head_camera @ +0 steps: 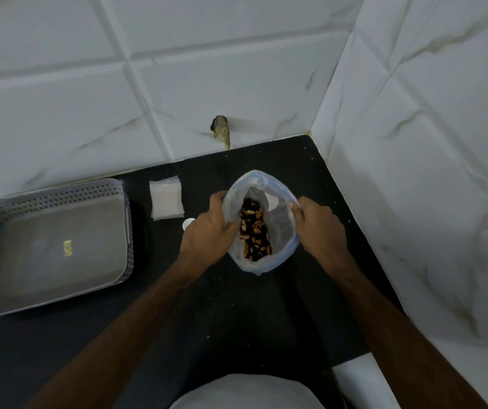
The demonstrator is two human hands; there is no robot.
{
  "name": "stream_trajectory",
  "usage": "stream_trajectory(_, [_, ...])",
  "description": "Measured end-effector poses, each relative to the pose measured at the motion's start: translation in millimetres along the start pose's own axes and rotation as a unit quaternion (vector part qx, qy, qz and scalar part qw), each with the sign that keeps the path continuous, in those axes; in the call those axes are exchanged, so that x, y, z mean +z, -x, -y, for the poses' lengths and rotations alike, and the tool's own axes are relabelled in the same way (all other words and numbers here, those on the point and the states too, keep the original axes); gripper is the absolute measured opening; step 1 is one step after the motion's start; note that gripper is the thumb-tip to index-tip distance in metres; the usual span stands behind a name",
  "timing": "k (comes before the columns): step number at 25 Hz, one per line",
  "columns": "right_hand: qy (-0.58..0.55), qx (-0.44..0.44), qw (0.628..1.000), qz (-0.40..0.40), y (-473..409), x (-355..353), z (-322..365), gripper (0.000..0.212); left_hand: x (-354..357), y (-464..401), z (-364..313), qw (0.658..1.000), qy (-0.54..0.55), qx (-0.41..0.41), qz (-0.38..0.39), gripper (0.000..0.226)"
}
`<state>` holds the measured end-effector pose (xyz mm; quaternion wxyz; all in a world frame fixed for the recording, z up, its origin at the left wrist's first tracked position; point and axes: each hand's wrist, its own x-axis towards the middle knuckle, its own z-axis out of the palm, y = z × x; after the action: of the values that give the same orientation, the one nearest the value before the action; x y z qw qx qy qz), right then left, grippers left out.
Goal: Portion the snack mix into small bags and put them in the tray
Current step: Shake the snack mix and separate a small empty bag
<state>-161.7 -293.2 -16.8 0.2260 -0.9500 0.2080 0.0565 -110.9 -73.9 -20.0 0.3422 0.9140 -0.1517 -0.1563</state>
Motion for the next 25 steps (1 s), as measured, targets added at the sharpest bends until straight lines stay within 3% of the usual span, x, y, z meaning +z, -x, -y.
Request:
stream_trajectory(2, [0.021, -0.014, 0.999, -0.029, -0.7, -2.0, -0.5, 0.019, -0.1, 0.4, 1.7, 1.0, -0.006, 0.0, -0.001, 0.051])
stream_trajectory(6, [0.005, 0.027, 0.998, 0.058, -0.6, 5.4, -4.2, 0.025, 0.7, 1.5, 9.9, 0.998, -0.03, -0.038, 0.037, 0.047])
stream_trajectory(11, [-0.021, -0.001, 0.999, 0.048, 1.2, 0.2, -0.6, 0.032, 4.8, 9.2, 6.3, 0.999, -0.005, -0.032, 0.034, 0.047])
stream_trajectory(13, [-0.003, -0.019, 0.999, 0.034, 2.4, 1.5, 5.2, 0.047, 6.6, 11.4, 8.3, 0.998, 0.023, -0.03, 0.047, 0.047])
stream_trajectory(16, [0.119, -0.083, 0.988, -0.045, 15.3, 4.9, 17.2, 0.071, 1.5, 18.1, 17.1, 0.995, 0.082, -0.05, 0.039, 0.046])
stream_trajectory(18, [0.126, -0.145, 0.974, -0.122, 23.6, 3.8, 34.9, 0.064, -5.7, 25.1, 33.7, 0.992, 0.104, -0.069, 0.006, 0.04])
stream_trajectory(21, [0.003, -0.282, 0.945, -0.166, 29.2, 14.3, 70.5, 0.042, -20.9, 35.2, 70.2, 0.991, 0.078, -0.094, -0.048, 0.02])
stream_trajectory(23, [-0.066, -0.352, 0.929, -0.09, 30.2, 24.5, 101.4, 0.021, -35.9, 37.3, 89.9, 0.992, 0.054, -0.092, -0.071, 0.015])
stream_trajectory(25, [-0.128, -0.353, 0.926, 0.032, 23.5, 37.1, 134.0, 0.007, -51.7, 33.3, 103.9, 0.99, 0.064, -0.084, -0.097, 0.018])
